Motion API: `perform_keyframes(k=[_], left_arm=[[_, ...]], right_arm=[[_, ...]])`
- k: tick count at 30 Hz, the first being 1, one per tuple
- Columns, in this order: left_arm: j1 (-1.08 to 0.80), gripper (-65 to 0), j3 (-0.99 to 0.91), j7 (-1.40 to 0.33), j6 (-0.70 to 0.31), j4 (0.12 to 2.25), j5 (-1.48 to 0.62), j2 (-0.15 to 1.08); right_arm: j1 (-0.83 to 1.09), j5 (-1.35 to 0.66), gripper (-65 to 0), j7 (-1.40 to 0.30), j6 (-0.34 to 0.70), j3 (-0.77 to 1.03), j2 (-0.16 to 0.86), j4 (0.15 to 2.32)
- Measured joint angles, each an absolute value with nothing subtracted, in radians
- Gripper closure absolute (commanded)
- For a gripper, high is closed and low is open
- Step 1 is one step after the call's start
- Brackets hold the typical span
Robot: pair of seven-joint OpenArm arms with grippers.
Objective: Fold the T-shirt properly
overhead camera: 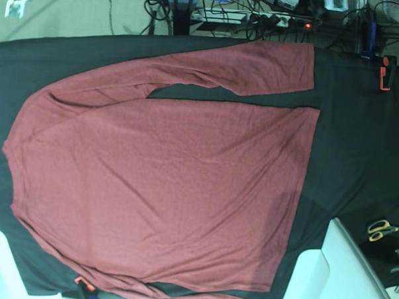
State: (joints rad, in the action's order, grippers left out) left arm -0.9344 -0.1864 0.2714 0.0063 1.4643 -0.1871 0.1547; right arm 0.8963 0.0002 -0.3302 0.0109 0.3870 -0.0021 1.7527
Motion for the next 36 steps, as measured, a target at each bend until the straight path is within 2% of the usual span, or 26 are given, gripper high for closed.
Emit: perform_keyframes(k=[2, 5, 8, 9, 10, 12, 14, 21, 23, 27, 29, 32, 36], left_arm=[[-0.942, 0.0, -0.215, 0.274, 0.000, 1.516, -0.189, 0.153], [-0.955, 0.0, -0.225, 0.264, 0.003, 1.568, -0.192, 0.155], [-0.958, 0.0, -0.223, 0.262, 0.001, 1.609, -0.192, 0.153], [-0.956, -4.9, -0.222, 0.263, 0.000, 1.619, -0.192, 0.153], [-0.956, -13.2, -0.221, 0.263, 0.000, 1.626, -0.194, 0.153], [-0.956, -26.0, -0.221, 0.262, 0.000, 1.639, -0.193, 0.153], [-0.955, -31.6, -0.221, 0.260, 0.001, 1.654, -0.196, 0.152], [-0.911, -27.6, -0.142, 0.266, -0.007, 1.603, -0.223, 0.128], [-0.898, -28.0, -0.134, 0.262, 0.000, 1.563, -0.339, 0.131], [-0.896, -28.0, -0.136, 0.263, 0.006, 1.517, -0.509, 0.152], [-0.895, -28.1, -0.136, 0.258, -0.055, 1.514, -0.511, 0.167], [-0.886, -28.1, -0.134, 0.265, -0.139, 1.514, -0.514, 0.163], [-0.884, -28.1, -0.151, 0.273, -0.136, 1.481, -0.554, 0.120]], right_arm=[[0.890, -0.008, -5.7, -0.354, 0.017, 0.410, -0.025, 1.831], [0.838, 0.002, -19.4, -0.420, 0.019, 0.429, -0.039, 1.937], [0.776, -0.007, -34.5, -0.462, 0.150, 0.426, -0.045, 1.971], [0.758, -0.013, -39.9, -0.480, 0.191, 0.426, -0.054, 1.970], [0.746, -0.030, -44.4, -0.485, 0.235, 0.427, -0.065, 1.969], [0.733, -0.102, -50.1, -0.493, 0.336, 0.429, -0.075, 1.969], [0.725, -0.184, -50.6, -0.493, 0.402, 0.428, -0.075, 1.968], [0.646, -0.241, -50.7, -0.587, 0.431, 0.428, -0.072, 1.968], [0.629, -0.241, -52.5, -0.595, 0.431, 0.428, -0.069, 1.968], [0.611, -0.252, -60.3, -0.603, 0.439, 0.428, -0.052, 1.968], [0.602, -0.282, -62.4, -0.605, 0.434, 0.429, -0.049, 1.968], [0.599, -0.413, -62.1, -0.607, 0.438, 0.429, -0.027, 1.968], [0.600, -0.494, -62.1, -0.606, 0.429, 0.433, 0.016, 1.968]])
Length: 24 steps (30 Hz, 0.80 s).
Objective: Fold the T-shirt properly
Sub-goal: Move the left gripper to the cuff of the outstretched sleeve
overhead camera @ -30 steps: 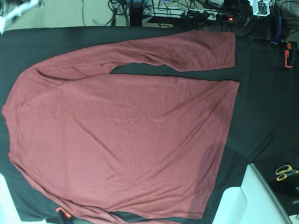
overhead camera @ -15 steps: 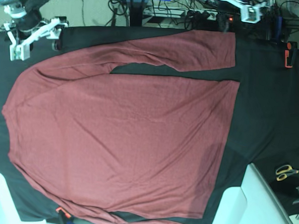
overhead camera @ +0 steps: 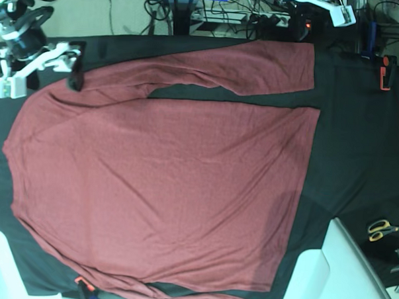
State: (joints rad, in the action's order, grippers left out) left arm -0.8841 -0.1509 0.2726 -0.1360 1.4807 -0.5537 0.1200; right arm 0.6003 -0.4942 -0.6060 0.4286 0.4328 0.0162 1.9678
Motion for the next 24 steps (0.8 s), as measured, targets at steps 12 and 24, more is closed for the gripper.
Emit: perform_keyframes(k=[12, 24], left_arm=[[-0.862, -27.5, -0.260, 0.279, -0.353, 1.390, -0.585, 0.103], [-0.749, -27.6, -0.524, 0.080, -0.367, 1.393, -0.598, 0.068]], right_arm=[[0.605, -0.497, -62.0, -0.613, 0.435, 0.430, 0.056, 1.924], [0.611, -0.498, -62.0, -0.610, 0.435, 0.430, 0.061, 1.924]])
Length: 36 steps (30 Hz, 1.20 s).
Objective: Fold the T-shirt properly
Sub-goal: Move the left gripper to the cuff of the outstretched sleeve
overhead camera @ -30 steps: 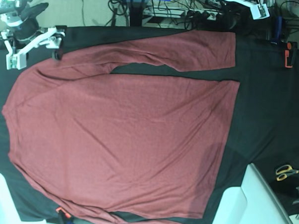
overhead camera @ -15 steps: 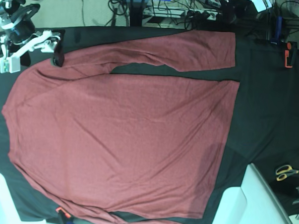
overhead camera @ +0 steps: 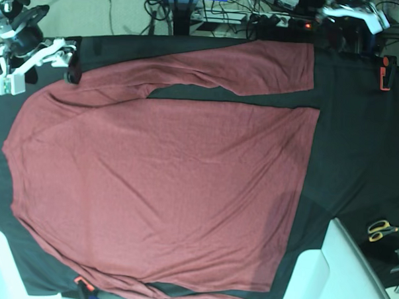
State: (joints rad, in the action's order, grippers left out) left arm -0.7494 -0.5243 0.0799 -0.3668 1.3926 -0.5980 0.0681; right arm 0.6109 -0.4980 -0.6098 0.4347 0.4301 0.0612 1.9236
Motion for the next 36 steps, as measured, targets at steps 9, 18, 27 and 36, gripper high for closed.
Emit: perform_keyframes(k=[9, 18, 27, 36], left_arm=[[-0.698, -27.6, -0.523, 0.010, -0.369, 1.454, -0.592, 0.081], [-0.623, -27.8, -0.374, 0.004, -0.370, 1.330, -0.591, 0.145], [-0.572, -27.8, -0.366, 0.055, -0.391, 1.222, -0.607, 0.151], [-0.563, -27.8, -0.251, 0.110, -0.385, 1.212, -0.626, 0.155]], right_arm=[[0.613, -0.498, -62.0, -0.610, 0.435, 0.430, 0.060, 1.924], [0.613, -0.498, -62.0, -0.610, 0.435, 0.430, 0.055, 1.924], [0.613, -0.498, -62.0, -0.610, 0.435, 0.430, 0.055, 1.924], [0.610, -0.498, -62.0, -0.610, 0.435, 0.430, 0.055, 1.924]])
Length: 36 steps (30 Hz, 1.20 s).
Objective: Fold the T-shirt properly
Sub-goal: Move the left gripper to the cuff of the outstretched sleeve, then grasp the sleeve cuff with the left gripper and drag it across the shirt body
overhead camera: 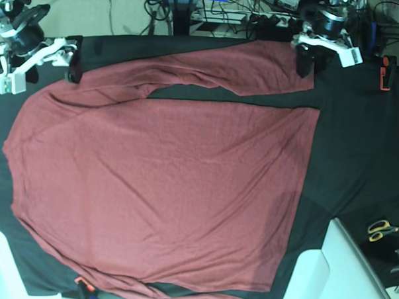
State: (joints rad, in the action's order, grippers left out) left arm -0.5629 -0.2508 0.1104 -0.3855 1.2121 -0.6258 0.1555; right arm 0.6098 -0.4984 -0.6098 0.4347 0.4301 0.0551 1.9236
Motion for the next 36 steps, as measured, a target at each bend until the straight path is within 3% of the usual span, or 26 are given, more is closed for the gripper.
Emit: perform_keyframes(k=[15, 17, 19, 26, 36], left_arm=[[-0.552, -26.7, -0.218, 0.112, -0.393, 1.207, -0.630, 0.155], [-0.546, -17.3, -0.216, 0.105, -0.389, 1.206, -0.629, 0.155], [-0.543, 0.0, -0.215, 0.071, -0.384, 1.206, -0.633, 0.153], [-0.495, 0.0, -0.219, -0.223, -0.384, 1.318, -0.624, 0.150], [-0.467, 0.0, -0.215, -0.624, -0.369, 1.747, -0.598, 0.147]], right_arm=[[0.608, -0.498, -62.0, -0.610, 0.435, 0.430, 0.054, 1.924], [0.608, -0.498, -62.0, -0.610, 0.435, 0.430, 0.055, 1.924], [0.608, -0.498, -62.0, -0.610, 0.435, 0.430, 0.055, 1.924], [0.607, -0.498, -62.0, -0.610, 0.435, 0.430, 0.055, 1.924], [0.607, -0.499, -62.0, -0.610, 0.435, 0.430, 0.055, 1.924]])
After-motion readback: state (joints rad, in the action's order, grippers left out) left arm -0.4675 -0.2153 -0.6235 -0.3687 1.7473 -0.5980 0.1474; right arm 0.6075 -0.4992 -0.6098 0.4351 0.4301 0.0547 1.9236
